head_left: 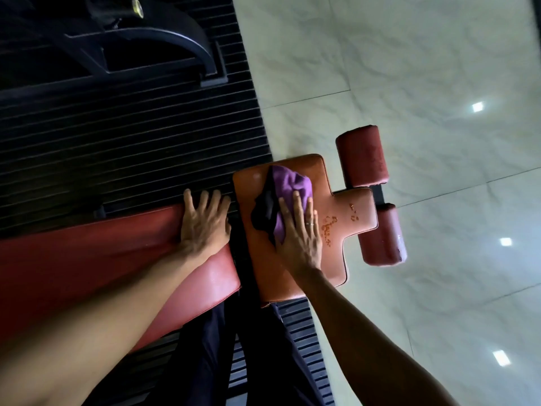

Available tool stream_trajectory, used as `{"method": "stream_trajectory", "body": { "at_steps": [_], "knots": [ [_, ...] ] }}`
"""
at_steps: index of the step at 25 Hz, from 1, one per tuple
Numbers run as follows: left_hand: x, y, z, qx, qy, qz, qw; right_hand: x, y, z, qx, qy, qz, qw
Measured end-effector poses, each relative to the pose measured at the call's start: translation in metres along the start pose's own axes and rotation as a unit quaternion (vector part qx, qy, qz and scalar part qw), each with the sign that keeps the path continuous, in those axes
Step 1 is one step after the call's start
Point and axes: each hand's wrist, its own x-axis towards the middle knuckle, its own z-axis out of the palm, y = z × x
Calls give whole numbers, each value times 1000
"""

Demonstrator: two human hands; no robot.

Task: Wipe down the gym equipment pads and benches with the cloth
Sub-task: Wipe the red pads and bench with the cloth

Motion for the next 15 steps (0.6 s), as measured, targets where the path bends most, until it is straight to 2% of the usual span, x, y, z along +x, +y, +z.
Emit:
{"method": "stream_trajectory", "body": {
  "at_steps": [4, 7, 8, 10, 13, 15],
  "knots": [
    [40, 36, -9, -112, 93, 19, 989, 21, 32, -20, 2, 30, 120, 992],
    [68, 57, -11, -132, 93, 23, 987, 67, 14, -33, 69, -4, 231, 971],
    [74, 60, -8, -136, 92, 24, 986, 75, 4, -34, 80, -16, 240, 967],
    [80, 65, -6, -147, 99, 33, 984, 68, -4, -31, 68, -12, 188, 980],
    [83, 80, -9, -148, 124, 92, 977, 22, 24, -24, 26, 33, 97, 994],
    [89, 97, -15, -148, 131, 135, 971, -11, 51, -22, -2, 42, 98, 994]
  ]
}}
